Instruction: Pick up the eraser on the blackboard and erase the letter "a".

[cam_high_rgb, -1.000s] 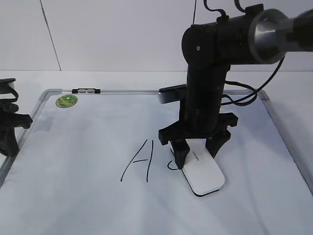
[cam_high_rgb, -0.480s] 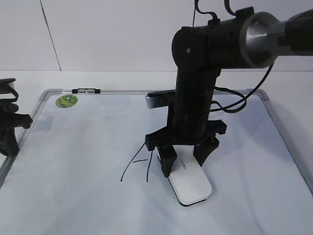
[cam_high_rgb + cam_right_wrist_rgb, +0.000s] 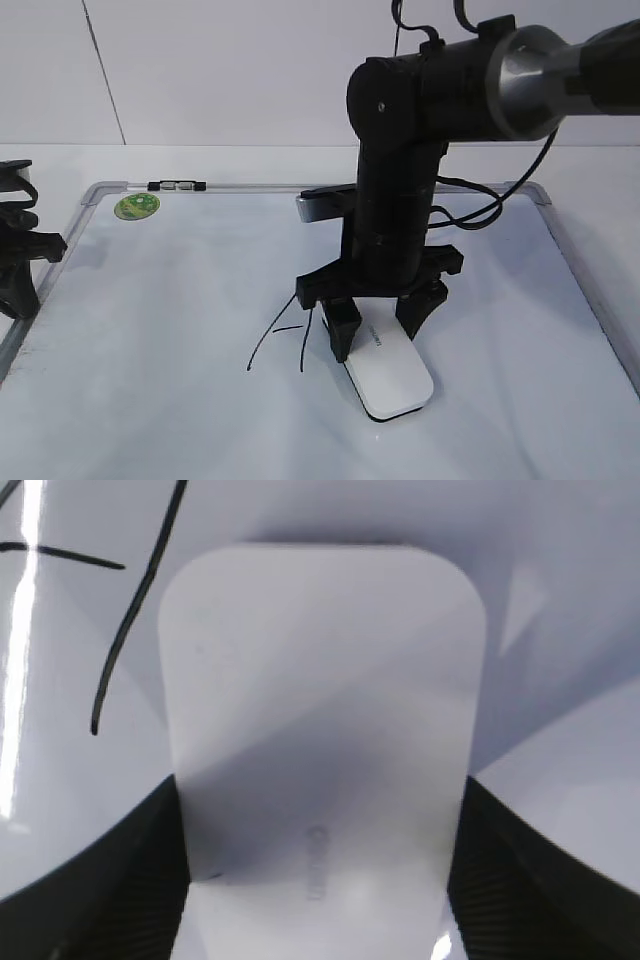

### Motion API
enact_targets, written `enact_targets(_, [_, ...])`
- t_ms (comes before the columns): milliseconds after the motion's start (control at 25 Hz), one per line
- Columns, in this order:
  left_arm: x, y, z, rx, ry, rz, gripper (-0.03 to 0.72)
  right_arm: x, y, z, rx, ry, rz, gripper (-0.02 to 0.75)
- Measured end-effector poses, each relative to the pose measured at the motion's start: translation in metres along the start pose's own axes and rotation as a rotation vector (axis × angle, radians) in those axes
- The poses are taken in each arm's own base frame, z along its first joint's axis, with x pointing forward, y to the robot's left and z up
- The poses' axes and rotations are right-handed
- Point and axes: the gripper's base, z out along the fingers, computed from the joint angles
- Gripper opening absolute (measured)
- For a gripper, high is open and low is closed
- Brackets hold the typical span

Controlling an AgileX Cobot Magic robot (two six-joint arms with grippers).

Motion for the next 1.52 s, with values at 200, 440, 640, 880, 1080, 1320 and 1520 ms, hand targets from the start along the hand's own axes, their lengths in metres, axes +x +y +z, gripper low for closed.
enact_targets(200, [0.0,0.0,0.0,0.0,-0.002,0.0,0.031,-0.001,-0.007,-0.001,-0.005,-0.001,0.023,0.538])
enact_targets(440, [0.0,0.0,0.0,0.0,-0.004,0.002,0.033,-0.003,-0.021,-0.002,-0.013,-0.003,0.063,0.538])
enact_targets(640, [0.0,0.0,0.0,0.0,-0.004,0.002,0.034,-0.004,-0.026,-0.002,-0.014,-0.004,0.077,0.538])
enact_targets(880, [-0.001,0.0,0.0,0.001,-0.005,0.001,0.034,-0.005,-0.032,-0.003,-0.014,-0.005,0.094,0.538])
enact_targets(1080, [-0.001,0.0,0.0,0.001,-0.005,0.001,0.034,-0.005,-0.031,-0.003,-0.036,-0.004,0.087,0.538])
enact_targets(1320, [-0.001,0.0,0.0,0.003,-0.005,-0.001,0.034,-0.005,-0.028,-0.003,-0.063,-0.001,0.068,0.538])
enact_targets(1520, [-0.001,0.0,0.0,0.003,-0.005,-0.001,0.034,-0.005,-0.029,-0.003,-0.066,-0.002,0.065,0.538])
